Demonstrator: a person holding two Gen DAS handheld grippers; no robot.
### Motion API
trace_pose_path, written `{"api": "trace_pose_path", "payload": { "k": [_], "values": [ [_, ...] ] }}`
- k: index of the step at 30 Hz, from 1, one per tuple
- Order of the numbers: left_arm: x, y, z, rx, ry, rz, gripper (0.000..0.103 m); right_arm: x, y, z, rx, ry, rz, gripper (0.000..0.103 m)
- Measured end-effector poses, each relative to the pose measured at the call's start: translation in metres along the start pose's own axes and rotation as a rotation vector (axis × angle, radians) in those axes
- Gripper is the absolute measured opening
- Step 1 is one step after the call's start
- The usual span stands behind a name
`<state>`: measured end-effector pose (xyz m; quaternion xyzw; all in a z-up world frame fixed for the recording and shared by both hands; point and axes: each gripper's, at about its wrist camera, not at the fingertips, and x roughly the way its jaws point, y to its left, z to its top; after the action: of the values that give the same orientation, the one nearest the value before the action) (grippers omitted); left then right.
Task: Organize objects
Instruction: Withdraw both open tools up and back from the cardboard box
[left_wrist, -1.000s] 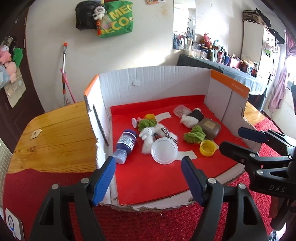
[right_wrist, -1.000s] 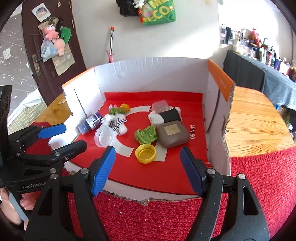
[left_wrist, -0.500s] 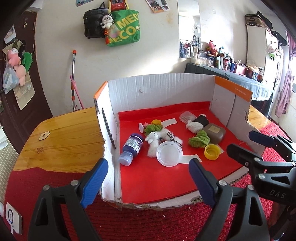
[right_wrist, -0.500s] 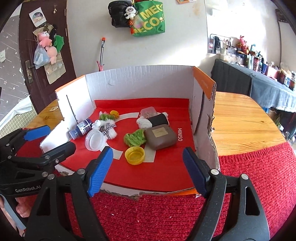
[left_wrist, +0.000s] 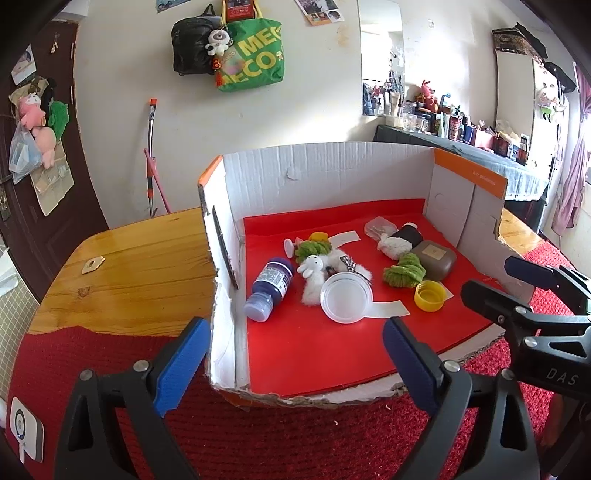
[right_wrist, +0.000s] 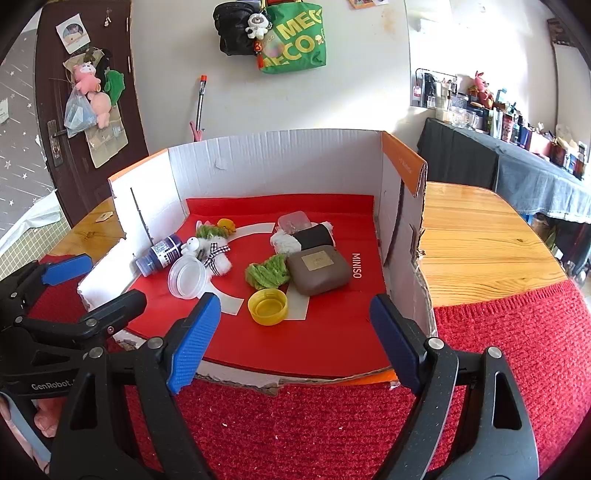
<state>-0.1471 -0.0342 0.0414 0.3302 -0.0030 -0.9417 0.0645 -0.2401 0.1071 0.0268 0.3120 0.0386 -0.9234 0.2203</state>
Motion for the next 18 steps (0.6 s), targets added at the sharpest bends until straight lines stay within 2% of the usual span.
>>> {"api": "trace_pose_path", "payload": {
  "k": [9, 18],
  "values": [
    [-0.001, 0.002, -0.002, -0.008, 0.008, -0.008, 0.097, 0.0, 0.0, -0.001, -0.002, 0.002, 0.0, 0.084],
    [-0.015, 0.003, -0.003, -0.012, -0.006, -0.026, 0.1, -0.01, 0.004, -0.004, 0.003, 0.015, 0.039, 0.085]
  ]
}}
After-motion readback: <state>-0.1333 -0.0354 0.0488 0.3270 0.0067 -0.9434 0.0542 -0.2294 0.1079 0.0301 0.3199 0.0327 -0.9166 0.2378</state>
